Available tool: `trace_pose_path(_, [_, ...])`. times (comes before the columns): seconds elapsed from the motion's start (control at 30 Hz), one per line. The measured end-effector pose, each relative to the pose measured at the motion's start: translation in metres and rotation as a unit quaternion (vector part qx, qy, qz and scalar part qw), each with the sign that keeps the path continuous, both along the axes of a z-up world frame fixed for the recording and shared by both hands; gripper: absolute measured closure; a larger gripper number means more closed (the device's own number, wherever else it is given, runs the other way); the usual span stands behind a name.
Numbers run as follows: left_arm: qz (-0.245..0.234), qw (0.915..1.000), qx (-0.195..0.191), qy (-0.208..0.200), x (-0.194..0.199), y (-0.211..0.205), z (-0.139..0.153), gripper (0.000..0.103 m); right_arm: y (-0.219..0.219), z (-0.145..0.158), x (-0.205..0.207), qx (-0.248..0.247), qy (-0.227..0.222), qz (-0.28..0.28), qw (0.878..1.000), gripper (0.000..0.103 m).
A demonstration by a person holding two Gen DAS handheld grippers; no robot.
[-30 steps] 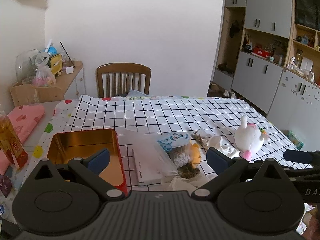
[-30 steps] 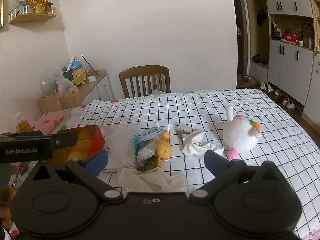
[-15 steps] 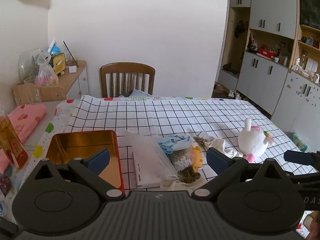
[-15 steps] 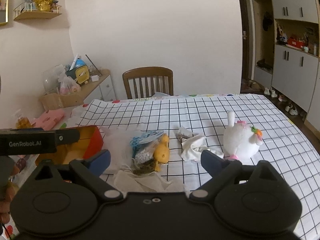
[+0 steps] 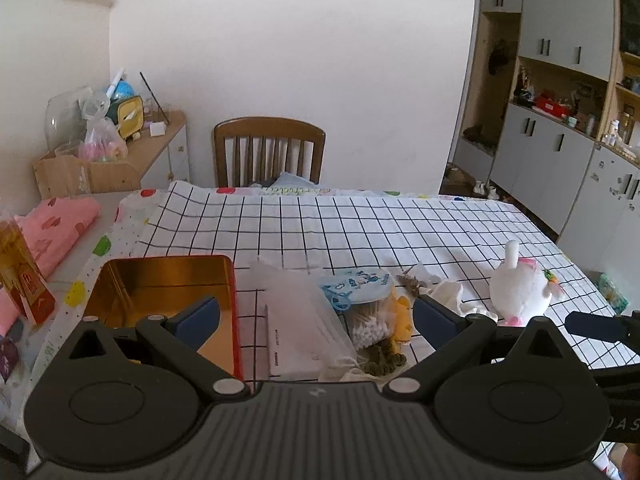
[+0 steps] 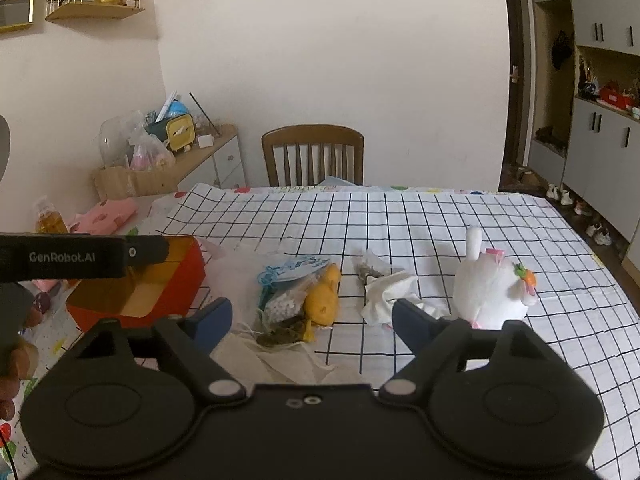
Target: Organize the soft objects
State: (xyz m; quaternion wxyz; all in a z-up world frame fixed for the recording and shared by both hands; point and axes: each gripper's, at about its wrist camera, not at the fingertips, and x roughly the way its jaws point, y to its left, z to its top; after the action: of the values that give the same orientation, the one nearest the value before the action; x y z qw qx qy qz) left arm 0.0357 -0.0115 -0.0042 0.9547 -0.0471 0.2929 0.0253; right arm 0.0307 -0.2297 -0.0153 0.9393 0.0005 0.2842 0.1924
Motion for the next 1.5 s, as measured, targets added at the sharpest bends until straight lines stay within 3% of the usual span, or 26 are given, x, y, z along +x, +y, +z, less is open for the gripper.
trace_pose_path(0.23, [0.006,0.9997,-0.007,0.025,0.015,-0.003,-0.014,0.0,-0.009,-0.012,0.015,0.002,0.021,0.021,1.0,0.022])
trace_pose_path(0.57, [0.025,0.9987,0.019,0.041,0.036,-0.002,-0.037,0.0,-0.006,-0.037,0.027,-0.028,0.046,0.077,0.996,0.028])
trace_pose_path(1.03, [0.033,0.9964,0.035,0.07,0.083,-0.013,-0.064,0.001,0.007,-0.082,0.043,-0.095,0.091,0.165,0.977,0.033])
trace_pose_path(1.23, [0.038,0.993,0.054,0.098,0.102,-0.019,-0.078,0.008,0.009,-0.089,0.048,-0.103,0.098,0.184,0.973,0.034])
trace_pose_path(1.3, [0.044,0.9908,0.057,0.114,0.109,-0.018,-0.084,0.018,0.01,-0.091,0.05,-0.107,0.099,0.188,0.971,0.035])
trace_pose_path(1.5, [0.056,0.9867,0.053,0.143,0.121,-0.013,-0.098,0.033,0.014,-0.097,0.057,-0.115,0.101,0.201,0.968,0.037])
